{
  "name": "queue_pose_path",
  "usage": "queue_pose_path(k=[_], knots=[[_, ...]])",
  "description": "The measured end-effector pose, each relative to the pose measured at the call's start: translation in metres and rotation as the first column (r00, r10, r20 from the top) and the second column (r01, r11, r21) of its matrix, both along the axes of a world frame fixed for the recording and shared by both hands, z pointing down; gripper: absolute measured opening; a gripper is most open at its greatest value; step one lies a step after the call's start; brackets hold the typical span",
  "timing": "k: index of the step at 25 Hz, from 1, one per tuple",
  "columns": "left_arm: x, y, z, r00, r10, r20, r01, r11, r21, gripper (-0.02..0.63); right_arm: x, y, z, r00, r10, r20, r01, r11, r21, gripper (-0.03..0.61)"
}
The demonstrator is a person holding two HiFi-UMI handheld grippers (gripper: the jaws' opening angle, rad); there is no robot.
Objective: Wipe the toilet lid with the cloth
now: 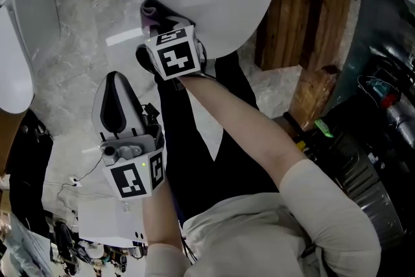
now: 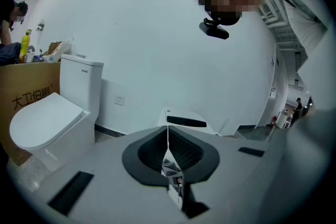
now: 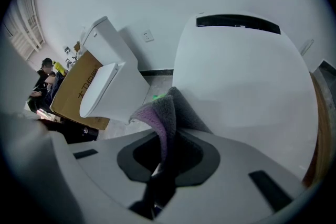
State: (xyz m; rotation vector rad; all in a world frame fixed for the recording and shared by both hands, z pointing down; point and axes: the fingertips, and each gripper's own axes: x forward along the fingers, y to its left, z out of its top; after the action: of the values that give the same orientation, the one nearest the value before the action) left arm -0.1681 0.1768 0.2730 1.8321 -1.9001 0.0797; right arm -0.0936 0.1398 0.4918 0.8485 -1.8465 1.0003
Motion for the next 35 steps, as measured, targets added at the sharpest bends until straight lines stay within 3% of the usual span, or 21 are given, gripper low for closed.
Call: queue_pose_path(k=[3,5,9,13,19,23,29,35], knots=[[-0.001,0.002,-0.002,1.0,0.001,0.003,-0.001,1.0,0.0,0.015,-0.006,0.001,-0.003,1.0,-0.003,0.011,0.003,1.0,0.013,0.055],[-0.001,0.0,-0.004,1.0,0.008,0.004,-0.008,1.0,0.006,0.016,-0.004,-0.002,-0.014,1.0,-0.019,0.018,0.018,0.997,0.07,0.055],[0.0,-0.007,-0.009,0.999,0.032,0.014,-0.032,0.999,0.008,0.015,0.026,-0.008,-0.042,0.999,0.001,0.053,-0.008,0.99,0.141,0.055],[0.008,-0.021,-0.016,0.999,0.046,0.023,-0.046,0.999,0.022,0.015,0.095,-0.018,-0.062,1.0,0.006,0.005,-0.007,0.978,0.211,0.055],[0.038,-0.033,-0.019,0.996,0.086,0.03,-0.086,0.996,0.017,0.015,0.234,-0.021,-0.058,0.979,0.135,-0.152,-0.098,0.968,0.231,0.055],[0.058,-0.041,-0.015,0.992,0.122,0.031,-0.122,0.993,0.003,0.017,0.284,-0.011,-0.038,0.956,0.146,-0.253,-0.079,0.964,0.255,0.055],[0.08,-0.036,-0.005,0.984,0.171,0.048,-0.169,0.984,-0.049,0.015,0.271,0.014,0.006,0.964,0.134,-0.229,-0.089,0.977,0.196,0.055],[0.079,-0.03,-0.003,0.982,0.181,0.055,-0.178,0.983,-0.053,0.015,0.267,0.016,0.009,0.938,0.283,-0.201,-0.245,0.95,0.194,0.055]])
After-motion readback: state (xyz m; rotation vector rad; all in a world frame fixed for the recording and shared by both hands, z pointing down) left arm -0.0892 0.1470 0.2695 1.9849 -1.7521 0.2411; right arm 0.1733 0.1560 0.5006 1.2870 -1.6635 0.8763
